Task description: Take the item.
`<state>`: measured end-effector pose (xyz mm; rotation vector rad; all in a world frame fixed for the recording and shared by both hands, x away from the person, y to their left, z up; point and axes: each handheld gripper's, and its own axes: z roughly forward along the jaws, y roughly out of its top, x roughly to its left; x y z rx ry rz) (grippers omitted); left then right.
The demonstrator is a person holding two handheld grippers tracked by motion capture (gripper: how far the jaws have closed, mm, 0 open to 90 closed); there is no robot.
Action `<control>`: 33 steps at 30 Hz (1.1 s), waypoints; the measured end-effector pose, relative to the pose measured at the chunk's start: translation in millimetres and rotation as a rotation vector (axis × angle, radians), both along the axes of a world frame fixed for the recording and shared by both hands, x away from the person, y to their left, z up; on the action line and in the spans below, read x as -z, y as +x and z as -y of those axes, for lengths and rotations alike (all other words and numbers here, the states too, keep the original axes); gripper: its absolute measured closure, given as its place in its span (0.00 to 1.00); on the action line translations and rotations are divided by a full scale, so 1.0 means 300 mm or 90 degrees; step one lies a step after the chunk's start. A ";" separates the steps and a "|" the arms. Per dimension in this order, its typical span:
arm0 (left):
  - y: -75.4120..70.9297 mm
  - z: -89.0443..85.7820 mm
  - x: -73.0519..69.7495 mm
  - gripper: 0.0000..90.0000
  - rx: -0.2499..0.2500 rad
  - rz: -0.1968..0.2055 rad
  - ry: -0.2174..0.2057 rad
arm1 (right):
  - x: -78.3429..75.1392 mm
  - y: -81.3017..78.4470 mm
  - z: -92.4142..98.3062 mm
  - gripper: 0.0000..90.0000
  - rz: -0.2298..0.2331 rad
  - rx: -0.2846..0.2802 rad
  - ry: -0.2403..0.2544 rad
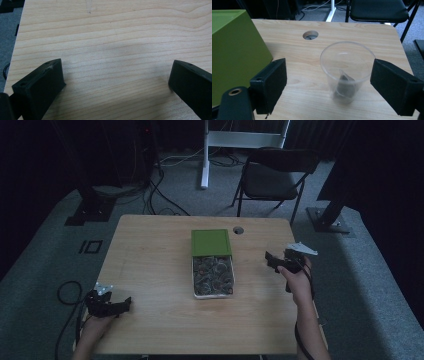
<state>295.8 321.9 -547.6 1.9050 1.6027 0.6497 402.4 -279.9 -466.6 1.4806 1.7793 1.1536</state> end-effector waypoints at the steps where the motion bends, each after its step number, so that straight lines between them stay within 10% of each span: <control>1: 0.000 0.000 0.000 0.01 0.000 0.000 0.000 | 0.004 -0.009 0.001 0.16 0.002 0.001 0.003; 33: 0.000 0.000 0.000 0.01 0.000 0.000 0.001 | 0.154 -0.237 -0.001 0.16 -0.035 -0.004 -0.005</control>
